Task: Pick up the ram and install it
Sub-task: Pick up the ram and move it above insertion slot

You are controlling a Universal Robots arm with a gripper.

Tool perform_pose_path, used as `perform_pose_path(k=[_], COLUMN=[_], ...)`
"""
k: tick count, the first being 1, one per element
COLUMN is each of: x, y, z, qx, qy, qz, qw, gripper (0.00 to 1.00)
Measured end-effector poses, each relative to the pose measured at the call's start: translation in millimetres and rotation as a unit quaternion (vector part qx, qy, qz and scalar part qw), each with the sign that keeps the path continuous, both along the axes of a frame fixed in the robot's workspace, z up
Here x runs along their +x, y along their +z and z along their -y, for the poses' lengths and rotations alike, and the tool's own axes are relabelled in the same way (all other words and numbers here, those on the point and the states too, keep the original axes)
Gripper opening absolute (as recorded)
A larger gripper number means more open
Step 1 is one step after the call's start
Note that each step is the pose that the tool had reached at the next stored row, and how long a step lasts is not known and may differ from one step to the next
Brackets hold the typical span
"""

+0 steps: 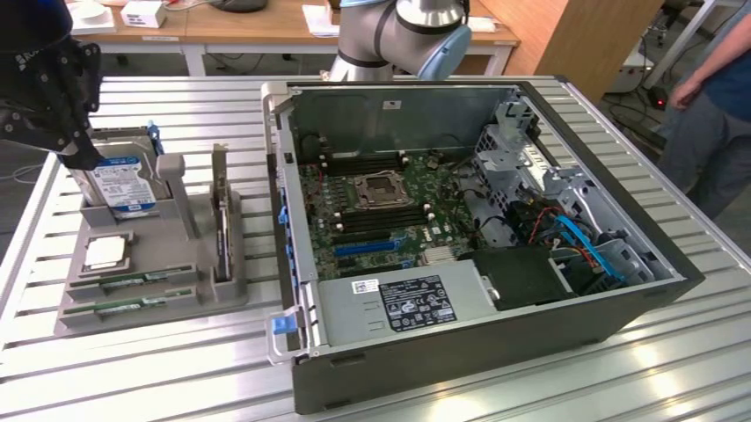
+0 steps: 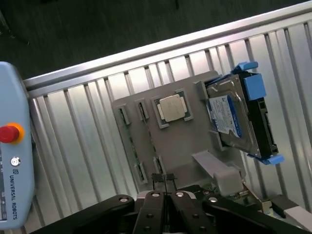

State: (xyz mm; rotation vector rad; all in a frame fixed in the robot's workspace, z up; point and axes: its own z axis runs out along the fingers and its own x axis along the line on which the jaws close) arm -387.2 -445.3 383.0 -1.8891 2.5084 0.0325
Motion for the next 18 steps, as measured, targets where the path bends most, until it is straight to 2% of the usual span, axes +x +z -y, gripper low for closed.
perform_pose_path(k=[5,10,18], x=[0.0,0.0,0.0], y=[-0.6,-1.2,-1.2], z=[0.0,0.0,0.0], qx=[0.0,0.0,0.0], qy=[0.038,0.072,0.073], qz=[0.0,0.0,0.0], qw=[0.9993,0.9974,0.9973], gripper=[0.09,0.09,0.09])
